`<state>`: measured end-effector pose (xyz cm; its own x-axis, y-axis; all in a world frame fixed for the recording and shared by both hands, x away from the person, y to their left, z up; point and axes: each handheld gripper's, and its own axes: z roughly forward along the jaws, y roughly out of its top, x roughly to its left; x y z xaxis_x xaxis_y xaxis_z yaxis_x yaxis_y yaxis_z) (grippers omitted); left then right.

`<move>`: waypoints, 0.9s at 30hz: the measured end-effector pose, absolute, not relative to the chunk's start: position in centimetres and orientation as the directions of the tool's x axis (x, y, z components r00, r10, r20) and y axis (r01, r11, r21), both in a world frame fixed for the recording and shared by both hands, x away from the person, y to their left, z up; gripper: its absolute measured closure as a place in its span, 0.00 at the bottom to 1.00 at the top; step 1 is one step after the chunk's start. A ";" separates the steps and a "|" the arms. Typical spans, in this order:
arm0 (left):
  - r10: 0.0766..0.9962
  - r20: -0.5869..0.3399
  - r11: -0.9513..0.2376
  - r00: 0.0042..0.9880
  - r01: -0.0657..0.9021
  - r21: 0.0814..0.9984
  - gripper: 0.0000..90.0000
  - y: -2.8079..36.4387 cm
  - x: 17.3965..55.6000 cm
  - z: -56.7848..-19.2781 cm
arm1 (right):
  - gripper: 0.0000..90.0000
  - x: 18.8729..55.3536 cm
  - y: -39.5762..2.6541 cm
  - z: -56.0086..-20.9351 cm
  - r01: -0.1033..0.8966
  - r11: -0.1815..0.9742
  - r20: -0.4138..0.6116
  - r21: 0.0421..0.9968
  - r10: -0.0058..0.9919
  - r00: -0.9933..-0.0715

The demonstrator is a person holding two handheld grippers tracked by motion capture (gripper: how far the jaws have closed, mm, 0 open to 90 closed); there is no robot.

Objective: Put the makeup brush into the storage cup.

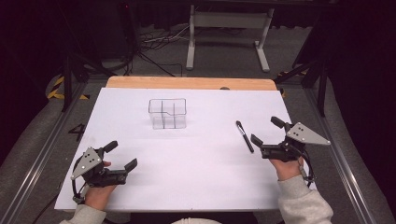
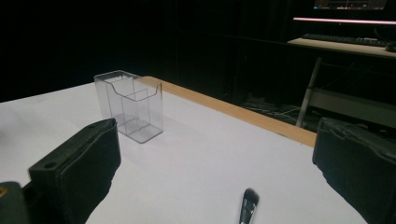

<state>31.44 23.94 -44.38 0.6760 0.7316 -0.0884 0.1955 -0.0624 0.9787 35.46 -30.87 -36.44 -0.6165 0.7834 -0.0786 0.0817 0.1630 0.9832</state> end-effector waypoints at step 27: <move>0.733 -0.076 -0.083 0.676 0.200 0.976 0.01 24.0 31.3 -44.5 | 0.03 40.9 -29.3 -33.4 0.233 0.302 -0.101 0.924 0.783 -0.614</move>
<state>31.30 24.05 -44.46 0.6759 0.7330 -0.0762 0.2003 -0.0832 0.9762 40.91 -29.29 -33.41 -0.6142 0.7827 -0.1007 0.2333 0.3019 0.9243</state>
